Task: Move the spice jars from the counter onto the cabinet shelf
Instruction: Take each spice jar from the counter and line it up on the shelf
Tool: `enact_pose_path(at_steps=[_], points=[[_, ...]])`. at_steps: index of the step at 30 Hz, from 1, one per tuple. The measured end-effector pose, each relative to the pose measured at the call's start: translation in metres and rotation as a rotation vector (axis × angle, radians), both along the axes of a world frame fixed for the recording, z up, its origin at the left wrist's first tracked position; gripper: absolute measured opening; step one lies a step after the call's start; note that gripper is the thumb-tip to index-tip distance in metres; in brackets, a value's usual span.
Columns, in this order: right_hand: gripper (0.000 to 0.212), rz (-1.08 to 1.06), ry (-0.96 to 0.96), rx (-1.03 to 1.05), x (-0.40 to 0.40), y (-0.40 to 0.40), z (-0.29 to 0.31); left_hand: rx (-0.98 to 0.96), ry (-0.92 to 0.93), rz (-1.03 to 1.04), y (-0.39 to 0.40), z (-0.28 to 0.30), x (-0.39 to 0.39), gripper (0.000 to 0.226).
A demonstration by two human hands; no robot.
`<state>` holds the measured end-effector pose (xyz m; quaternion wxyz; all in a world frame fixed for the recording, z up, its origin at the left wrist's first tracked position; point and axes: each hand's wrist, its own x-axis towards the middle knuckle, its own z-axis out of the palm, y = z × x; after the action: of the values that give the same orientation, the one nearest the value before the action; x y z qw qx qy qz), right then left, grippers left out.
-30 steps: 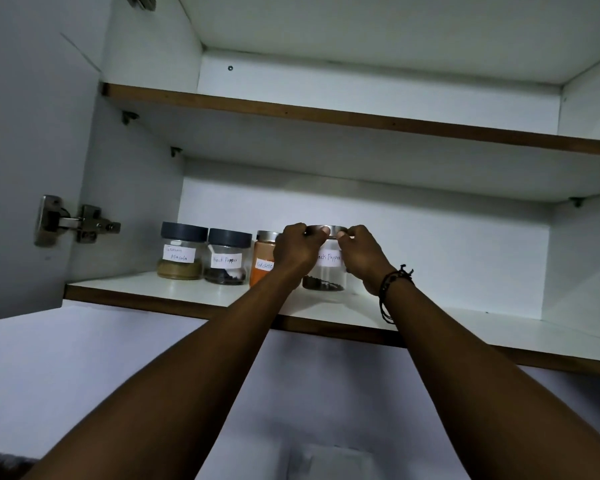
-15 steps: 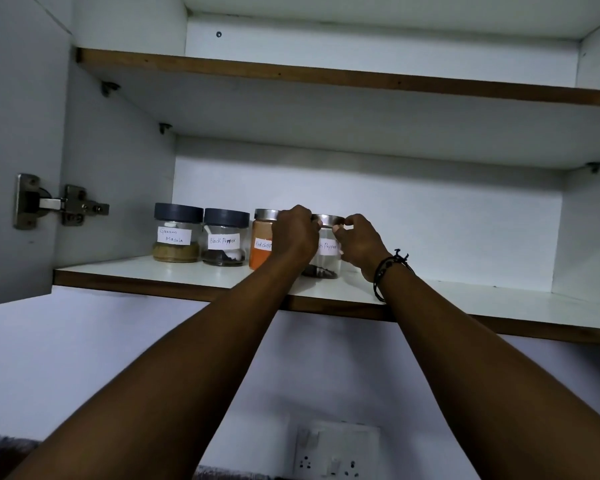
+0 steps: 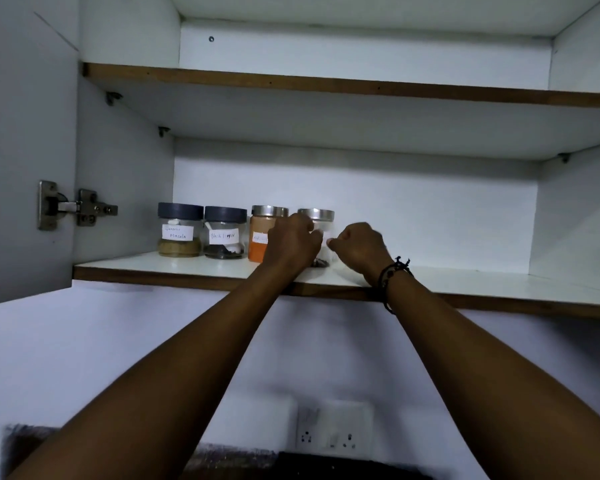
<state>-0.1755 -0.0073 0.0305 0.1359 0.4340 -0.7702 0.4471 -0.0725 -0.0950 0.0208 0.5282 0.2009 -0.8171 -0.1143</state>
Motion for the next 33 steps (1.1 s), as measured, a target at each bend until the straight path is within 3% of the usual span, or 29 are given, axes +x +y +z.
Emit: enact_pose_path(at_steps=[6,11,14,22,27,30,33], points=[[0.026,-0.064,0.027,-0.178,0.036,0.061,-0.031,-0.022,0.096,-0.196,0.058,-0.031,0.024,0.021],[0.023,-0.101,0.068,-0.131,0.055,0.116,-0.08,-0.098,0.101,-0.299,0.105,-0.079,0.041,0.021],[0.021,-0.125,0.022,-0.085,0.063,0.145,-0.125,-0.043,0.048,-0.359,0.132,-0.127,0.047,0.024],[0.013,-0.18,-0.143,0.23,0.092,0.221,-0.31,0.197,-0.296,-0.538,0.186,-0.312,0.066,0.023],[0.02,-0.126,-0.247,0.448,0.135,0.266,-0.435,0.262,-0.584,-0.641,0.219,-0.427,0.097,0.022],[0.041,-0.095,-0.395,0.597,0.165,0.289,-0.488,0.327,-0.734,-0.695,0.237,-0.478,0.119,0.022],[0.039,-0.124,-0.393,0.724,0.186,0.312,-0.526,0.353,-0.827,-0.753,0.257,-0.516,0.136,0.023]])
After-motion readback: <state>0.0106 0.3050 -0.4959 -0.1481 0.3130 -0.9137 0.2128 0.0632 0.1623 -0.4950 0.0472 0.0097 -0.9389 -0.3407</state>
